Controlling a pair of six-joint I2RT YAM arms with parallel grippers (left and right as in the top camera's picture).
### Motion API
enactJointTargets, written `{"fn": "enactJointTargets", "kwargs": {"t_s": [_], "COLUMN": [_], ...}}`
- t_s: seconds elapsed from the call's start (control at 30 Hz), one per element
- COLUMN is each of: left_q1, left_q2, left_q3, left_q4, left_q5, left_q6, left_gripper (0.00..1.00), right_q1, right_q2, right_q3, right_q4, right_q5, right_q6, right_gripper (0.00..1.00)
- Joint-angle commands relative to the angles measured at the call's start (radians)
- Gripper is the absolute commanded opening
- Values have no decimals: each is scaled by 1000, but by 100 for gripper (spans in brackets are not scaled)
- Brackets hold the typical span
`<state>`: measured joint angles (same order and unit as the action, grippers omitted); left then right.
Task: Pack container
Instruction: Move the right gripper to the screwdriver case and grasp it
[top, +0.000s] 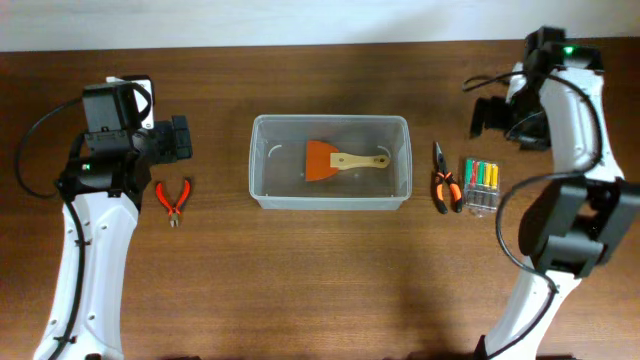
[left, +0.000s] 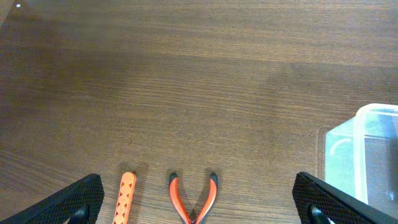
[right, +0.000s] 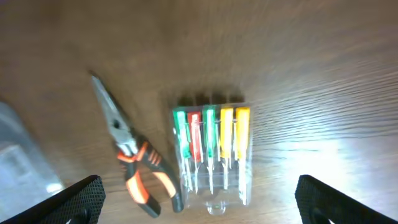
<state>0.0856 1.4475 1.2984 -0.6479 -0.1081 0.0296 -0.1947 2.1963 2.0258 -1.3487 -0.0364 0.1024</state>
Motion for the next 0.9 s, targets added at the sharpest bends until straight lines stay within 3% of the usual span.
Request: {"fn": "enactJointTargets", "kwargs": {"t_s": [0.0, 0.5, 0.87], "left_q1": [4, 4, 4], "left_q2": [3, 3, 3], "left_q3": [21, 21, 21], "left_q4": [0, 0, 0], "left_q5": [7, 7, 7], "left_q6": [13, 13, 13], "left_gripper": [99, 99, 99], "right_q1": [-4, -3, -4], "right_q2": [57, 182, 182], "right_q3": [-24, -43, -209], "right_q4": [5, -20, 89], "right_q5": [-12, -11, -12], "right_q6": [6, 3, 8], "right_gripper": [98, 99, 97]}}
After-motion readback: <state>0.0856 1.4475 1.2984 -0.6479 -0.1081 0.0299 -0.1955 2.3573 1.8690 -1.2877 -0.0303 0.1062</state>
